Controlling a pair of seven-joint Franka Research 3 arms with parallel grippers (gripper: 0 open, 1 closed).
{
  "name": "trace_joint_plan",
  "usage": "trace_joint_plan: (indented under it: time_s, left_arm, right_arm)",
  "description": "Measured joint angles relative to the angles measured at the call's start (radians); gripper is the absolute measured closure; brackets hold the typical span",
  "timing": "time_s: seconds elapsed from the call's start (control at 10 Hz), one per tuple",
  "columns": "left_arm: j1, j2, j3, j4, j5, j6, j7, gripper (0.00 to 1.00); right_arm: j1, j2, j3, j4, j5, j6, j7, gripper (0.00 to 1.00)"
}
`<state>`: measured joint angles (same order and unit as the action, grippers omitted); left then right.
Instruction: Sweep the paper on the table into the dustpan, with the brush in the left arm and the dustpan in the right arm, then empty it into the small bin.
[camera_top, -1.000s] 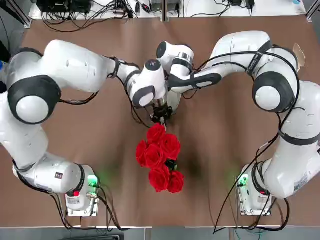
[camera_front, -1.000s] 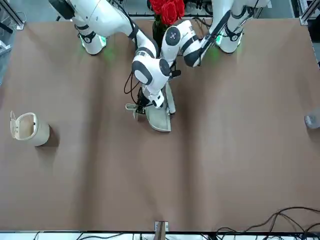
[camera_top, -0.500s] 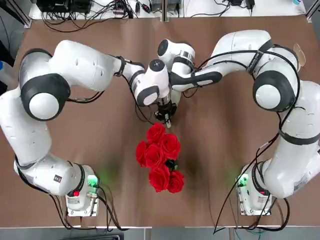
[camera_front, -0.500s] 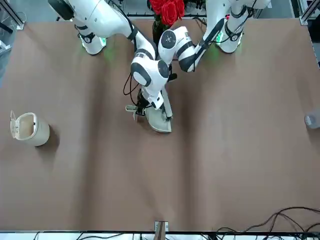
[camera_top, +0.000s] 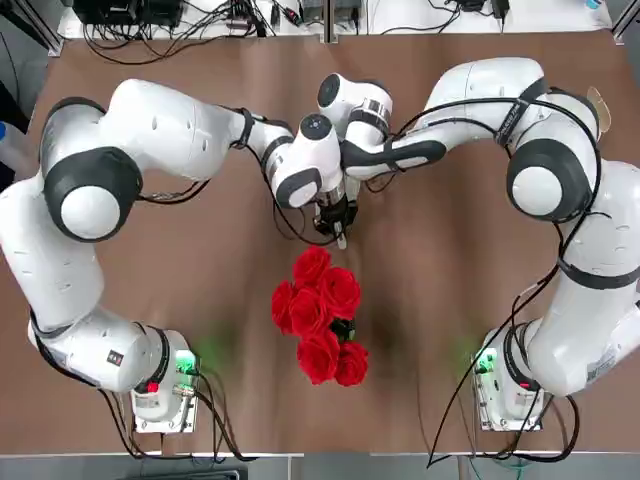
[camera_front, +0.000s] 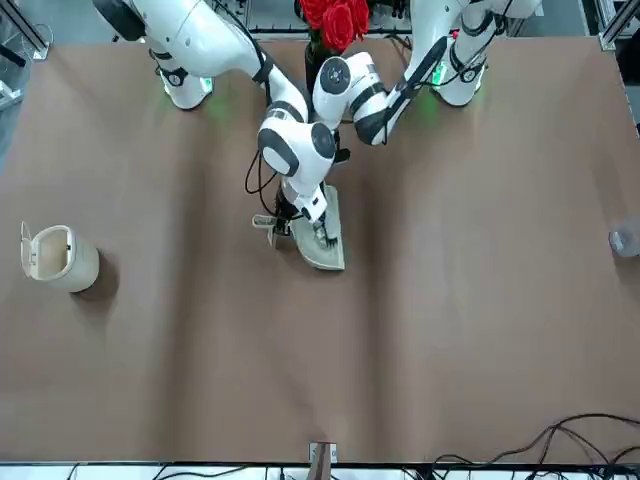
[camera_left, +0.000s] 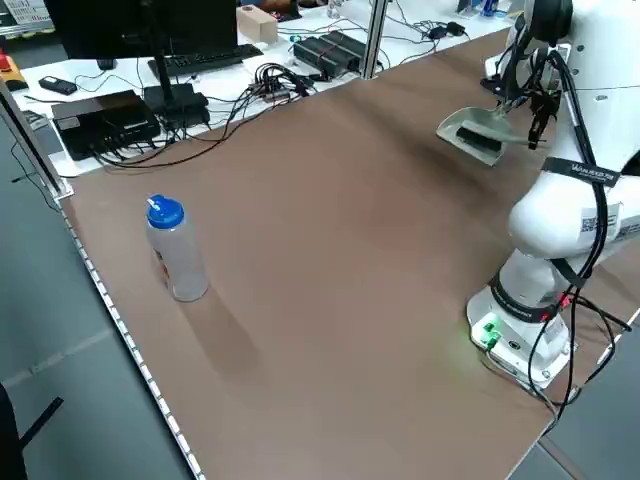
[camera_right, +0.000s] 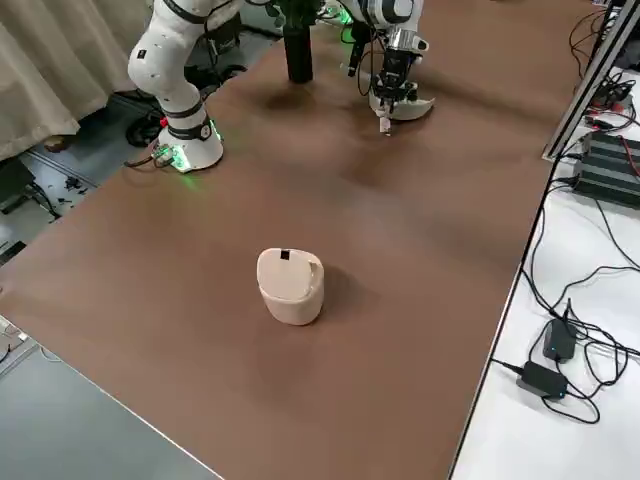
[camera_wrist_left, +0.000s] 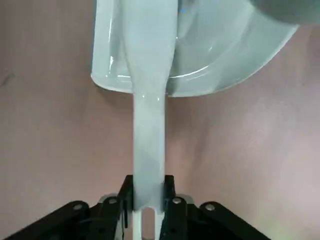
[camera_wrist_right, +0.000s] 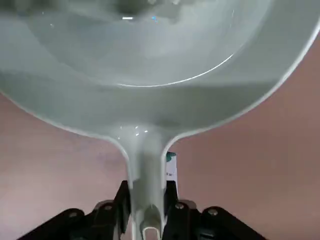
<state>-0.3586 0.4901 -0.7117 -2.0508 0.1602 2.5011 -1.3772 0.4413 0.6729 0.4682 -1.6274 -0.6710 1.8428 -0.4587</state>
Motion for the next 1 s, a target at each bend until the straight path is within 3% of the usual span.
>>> trace_joint_plan:
  time_s: [1.0]
  left_arm:
    - [-0.011,-0.099,-0.022,0.010,0.016,-0.247,0.021,0.73]
  right_arm:
    - [-0.064,0.005,0.001,-0.018,0.000,0.070,-0.046,0.68]
